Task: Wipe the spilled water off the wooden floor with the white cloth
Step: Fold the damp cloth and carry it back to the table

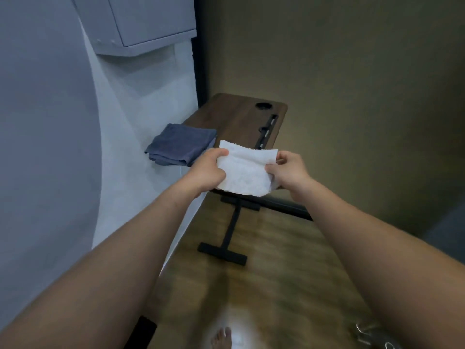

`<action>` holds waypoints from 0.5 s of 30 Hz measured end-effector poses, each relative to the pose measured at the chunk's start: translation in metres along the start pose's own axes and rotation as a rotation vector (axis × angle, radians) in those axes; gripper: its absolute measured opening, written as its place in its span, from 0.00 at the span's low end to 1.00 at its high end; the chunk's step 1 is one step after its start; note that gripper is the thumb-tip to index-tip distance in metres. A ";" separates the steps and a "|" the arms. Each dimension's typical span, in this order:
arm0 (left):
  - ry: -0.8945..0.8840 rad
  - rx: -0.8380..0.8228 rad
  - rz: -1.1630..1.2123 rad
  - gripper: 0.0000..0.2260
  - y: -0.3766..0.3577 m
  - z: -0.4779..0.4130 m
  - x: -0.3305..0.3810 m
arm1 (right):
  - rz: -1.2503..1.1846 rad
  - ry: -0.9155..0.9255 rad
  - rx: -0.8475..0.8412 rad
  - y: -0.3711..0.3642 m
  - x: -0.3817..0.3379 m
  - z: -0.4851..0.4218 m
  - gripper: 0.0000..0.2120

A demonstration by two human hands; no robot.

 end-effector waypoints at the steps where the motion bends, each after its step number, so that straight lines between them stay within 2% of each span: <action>1: 0.000 -0.035 -0.053 0.29 0.001 -0.020 -0.002 | 0.008 -0.021 0.007 -0.007 -0.001 -0.018 0.06; 3: -0.001 -0.090 -0.135 0.29 0.002 -0.061 -0.007 | 0.021 -0.057 0.038 -0.019 -0.002 -0.054 0.06; 6: -0.004 -0.146 -0.217 0.30 0.000 -0.118 -0.017 | 0.048 -0.105 0.068 -0.037 -0.001 -0.099 0.12; 9: 0.012 -0.221 -0.319 0.31 -0.003 -0.169 -0.031 | 0.082 -0.157 0.070 -0.056 0.005 -0.142 0.12; 12: 0.048 -0.329 -0.530 0.30 -0.014 -0.203 -0.051 | 0.199 -0.186 0.050 -0.075 0.016 -0.174 0.08; 15: 0.183 -0.459 -0.764 0.26 -0.023 -0.216 -0.073 | 0.388 -0.189 0.057 -0.083 0.028 -0.187 0.02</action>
Point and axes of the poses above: each hand's wrist, its own z-axis away from the middle knuckle, its own y-axis out of the back of the hand, x = y × z, the point moved 7 cm from there along -z, towards the middle knuckle, and after that the axes turned 15 degrees about z, right-handed, at the moved point
